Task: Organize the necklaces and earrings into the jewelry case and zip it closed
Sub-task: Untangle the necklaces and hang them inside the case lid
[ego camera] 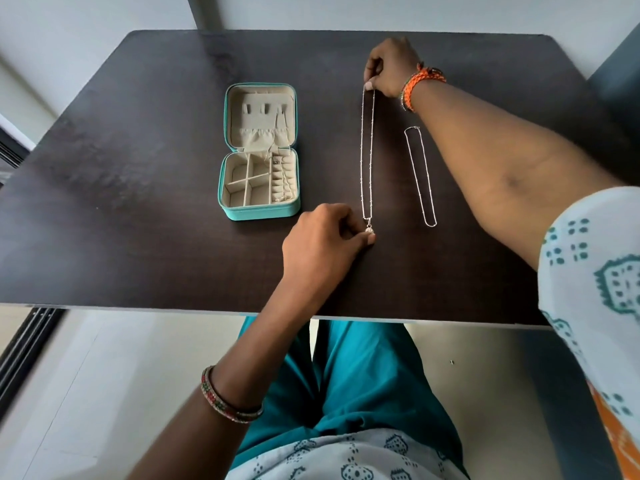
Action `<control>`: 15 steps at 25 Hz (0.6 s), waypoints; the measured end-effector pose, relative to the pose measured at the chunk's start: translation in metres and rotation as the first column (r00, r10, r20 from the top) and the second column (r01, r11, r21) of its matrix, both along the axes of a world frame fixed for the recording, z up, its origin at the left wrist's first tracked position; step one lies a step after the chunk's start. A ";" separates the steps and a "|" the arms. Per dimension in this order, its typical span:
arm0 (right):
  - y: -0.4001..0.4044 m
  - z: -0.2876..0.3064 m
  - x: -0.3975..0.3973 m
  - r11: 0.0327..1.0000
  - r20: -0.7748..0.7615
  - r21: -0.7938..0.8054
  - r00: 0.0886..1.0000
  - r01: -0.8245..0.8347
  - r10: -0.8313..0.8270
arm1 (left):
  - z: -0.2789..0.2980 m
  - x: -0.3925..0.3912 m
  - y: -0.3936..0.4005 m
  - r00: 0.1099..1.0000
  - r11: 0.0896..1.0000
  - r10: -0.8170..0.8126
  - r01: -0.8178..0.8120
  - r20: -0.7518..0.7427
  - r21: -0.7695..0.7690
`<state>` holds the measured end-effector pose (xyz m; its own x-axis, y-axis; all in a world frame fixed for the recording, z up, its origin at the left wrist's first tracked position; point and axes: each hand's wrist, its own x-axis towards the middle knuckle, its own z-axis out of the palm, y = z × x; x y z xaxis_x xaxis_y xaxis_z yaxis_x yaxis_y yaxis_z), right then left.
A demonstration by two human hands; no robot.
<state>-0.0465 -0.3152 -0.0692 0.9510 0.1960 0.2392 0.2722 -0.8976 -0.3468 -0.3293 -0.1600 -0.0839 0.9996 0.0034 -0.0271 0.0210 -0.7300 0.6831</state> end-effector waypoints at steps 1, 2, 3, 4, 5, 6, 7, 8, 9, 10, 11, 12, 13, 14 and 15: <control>-0.002 -0.001 0.000 1.000 0.001 0.021 1.000 0.002 -0.002 | -0.002 0.001 0.003 1.000 0.999 -0.021 0.021 0.007 -0.026; -0.003 -0.003 -0.001 0.999 0.004 0.035 1.000 0.004 -0.004 | -0.004 0.000 0.005 0.999 0.997 -0.034 0.036 0.029 -0.066; -0.003 -0.006 -0.001 0.999 0.014 0.045 1.000 0.012 -0.013 | -0.007 -0.001 0.007 0.997 0.993 -0.036 0.044 0.074 -0.111; -0.003 -0.008 -0.002 0.998 0.029 0.055 0.999 0.025 -0.026 | -0.012 -0.003 0.009 0.988 0.990 -0.032 0.052 0.148 -0.134; -0.002 -0.010 -0.002 0.997 0.041 0.063 0.998 0.036 -0.038 | -0.016 -0.006 0.009 0.971 0.992 -0.040 0.067 0.234 -0.110; -0.002 -0.011 -0.002 0.997 0.048 0.072 0.998 0.041 -0.045 | -0.019 -0.009 0.008 0.953 0.995 -0.070 0.087 0.295 -0.045; -0.003 -0.013 -0.001 0.996 0.046 0.079 0.998 0.044 -0.047 | -0.024 -0.011 0.006 0.939 0.993 -0.118 0.113 0.323 0.033; -0.004 -0.013 0.000 0.996 0.038 0.083 0.998 0.043 -0.047 | -0.027 -0.013 0.005 0.930 0.985 -0.164 0.137 0.330 0.105; -0.006 -0.014 0.001 0.995 0.028 0.089 0.999 0.043 -0.046 | -0.030 -0.014 0.005 0.922 0.975 -0.197 0.149 0.334 0.165; -0.008 -0.014 0.002 0.994 0.019 0.102 0.999 0.043 -0.045 | -0.032 -0.015 0.005 0.915 0.967 -0.216 0.153 0.341 0.203; -0.010 -0.015 0.003 0.992 0.015 0.119 0.999 0.041 -0.043 | -0.032 -0.015 0.006 0.912 0.965 -0.220 0.152 0.346 0.214; -0.011 -0.015 0.003 0.991 0.015 0.132 0.999 0.037 -0.039 | -0.032 -0.015 0.007 0.914 0.967 -0.216 0.153 0.344 0.202; -0.011 -0.016 0.004 0.990 0.018 0.139 0.999 0.031 -0.034 | -0.032 -0.014 0.008 0.919 0.972 -0.210 0.159 0.332 0.174; -0.011 -0.016 0.005 0.989 0.020 0.143 0.999 0.025 -0.029 | -0.031 -0.014 0.008 0.925 0.975 -0.207 0.167 0.318 0.148; -0.010 -0.016 0.006 0.989 0.024 0.146 0.999 0.025 -0.029 | -0.031 -0.013 0.009 0.929 0.976 -0.207 0.173 0.307 0.135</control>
<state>-0.0406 -0.3252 -0.0853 0.9486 0.1319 0.2876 0.2593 -0.8449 -0.4678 -0.3426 -0.1512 -0.1147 0.9380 -0.2020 0.2819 -0.3307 -0.7656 0.5518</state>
